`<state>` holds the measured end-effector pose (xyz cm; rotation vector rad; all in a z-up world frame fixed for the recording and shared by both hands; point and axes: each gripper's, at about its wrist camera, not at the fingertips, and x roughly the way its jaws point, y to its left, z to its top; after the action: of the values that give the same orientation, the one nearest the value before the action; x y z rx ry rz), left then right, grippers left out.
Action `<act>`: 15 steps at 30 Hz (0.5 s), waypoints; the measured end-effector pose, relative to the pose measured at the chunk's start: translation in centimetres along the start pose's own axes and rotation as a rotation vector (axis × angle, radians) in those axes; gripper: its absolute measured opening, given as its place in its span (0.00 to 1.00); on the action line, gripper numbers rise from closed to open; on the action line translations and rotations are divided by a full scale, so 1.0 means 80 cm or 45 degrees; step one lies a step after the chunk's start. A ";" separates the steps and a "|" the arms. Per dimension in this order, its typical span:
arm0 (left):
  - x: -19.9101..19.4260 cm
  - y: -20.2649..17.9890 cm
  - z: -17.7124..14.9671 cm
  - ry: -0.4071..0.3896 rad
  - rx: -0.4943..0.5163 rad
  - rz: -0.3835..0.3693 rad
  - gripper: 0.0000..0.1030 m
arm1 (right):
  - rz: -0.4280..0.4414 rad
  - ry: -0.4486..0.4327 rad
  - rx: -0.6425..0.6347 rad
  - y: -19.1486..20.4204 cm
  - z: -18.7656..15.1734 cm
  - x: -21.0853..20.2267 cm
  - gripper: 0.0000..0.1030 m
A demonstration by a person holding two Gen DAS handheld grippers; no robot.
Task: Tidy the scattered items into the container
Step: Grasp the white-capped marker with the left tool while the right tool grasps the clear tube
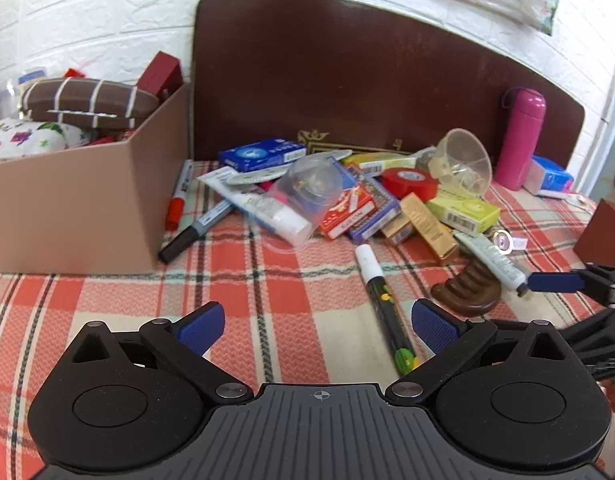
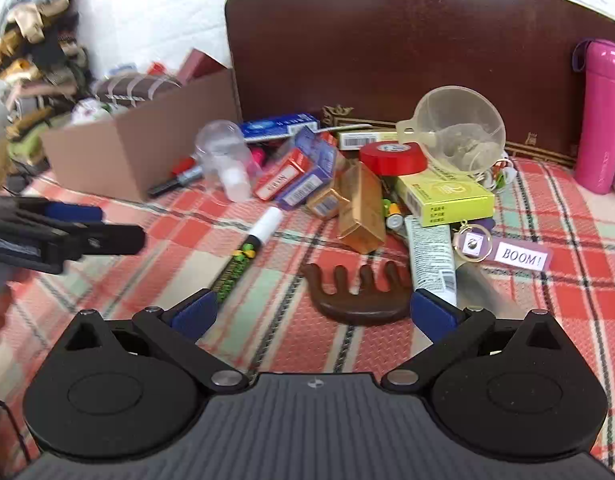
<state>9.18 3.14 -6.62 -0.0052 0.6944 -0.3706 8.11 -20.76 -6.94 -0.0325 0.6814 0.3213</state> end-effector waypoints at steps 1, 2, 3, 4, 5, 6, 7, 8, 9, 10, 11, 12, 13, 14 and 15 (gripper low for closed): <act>0.005 -0.004 0.000 0.011 0.008 -0.010 1.00 | -0.025 0.000 0.003 -0.003 -0.002 0.003 0.99; 0.010 -0.009 0.000 0.023 0.015 -0.021 0.99 | -0.026 -0.008 0.017 -0.007 -0.004 0.002 0.99; 0.015 -0.013 0.001 0.034 0.022 -0.032 0.98 | -0.011 -0.020 0.037 -0.013 -0.006 0.000 0.99; 0.021 -0.018 0.001 0.047 0.026 -0.049 0.96 | 0.003 -0.032 0.056 -0.019 -0.008 -0.002 0.99; 0.027 -0.023 0.000 0.060 0.030 -0.068 0.95 | 0.018 -0.044 0.076 -0.025 -0.010 -0.004 0.99; 0.033 -0.028 0.000 0.073 0.034 -0.088 0.94 | 0.032 -0.052 0.093 -0.030 -0.012 -0.006 0.99; 0.040 -0.033 0.000 0.086 0.038 -0.107 0.93 | 0.033 -0.055 0.099 -0.033 -0.013 -0.007 0.98; 0.044 -0.039 -0.001 0.096 0.047 -0.120 0.92 | 0.023 -0.054 0.100 -0.036 -0.014 -0.009 0.98; 0.049 -0.044 -0.001 0.105 0.056 -0.132 0.91 | 0.014 -0.054 0.100 -0.038 -0.015 -0.010 0.98; 0.052 -0.048 -0.001 0.110 0.064 -0.139 0.90 | -0.004 -0.056 0.095 -0.040 -0.017 -0.011 0.97; 0.055 -0.052 -0.002 0.115 0.072 -0.145 0.90 | -0.030 -0.061 0.086 -0.042 -0.018 -0.012 0.96; 0.058 -0.054 -0.002 0.120 0.075 -0.152 0.89 | -0.054 -0.067 0.080 -0.045 -0.020 -0.014 0.96; 0.060 -0.056 -0.002 0.125 0.075 -0.160 0.88 | -0.077 -0.074 0.074 -0.048 -0.021 -0.015 0.93; 0.062 -0.057 -0.002 0.131 0.074 -0.168 0.86 | -0.099 -0.080 0.076 -0.053 -0.020 -0.016 0.90; 0.063 -0.058 -0.002 0.136 0.074 -0.174 0.86 | -0.119 -0.085 0.081 -0.060 -0.019 -0.017 0.89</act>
<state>11.07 -2.85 -9.32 0.0226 0.7910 -0.5250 7.63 -25.87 -7.68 0.0071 0.6218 0.2095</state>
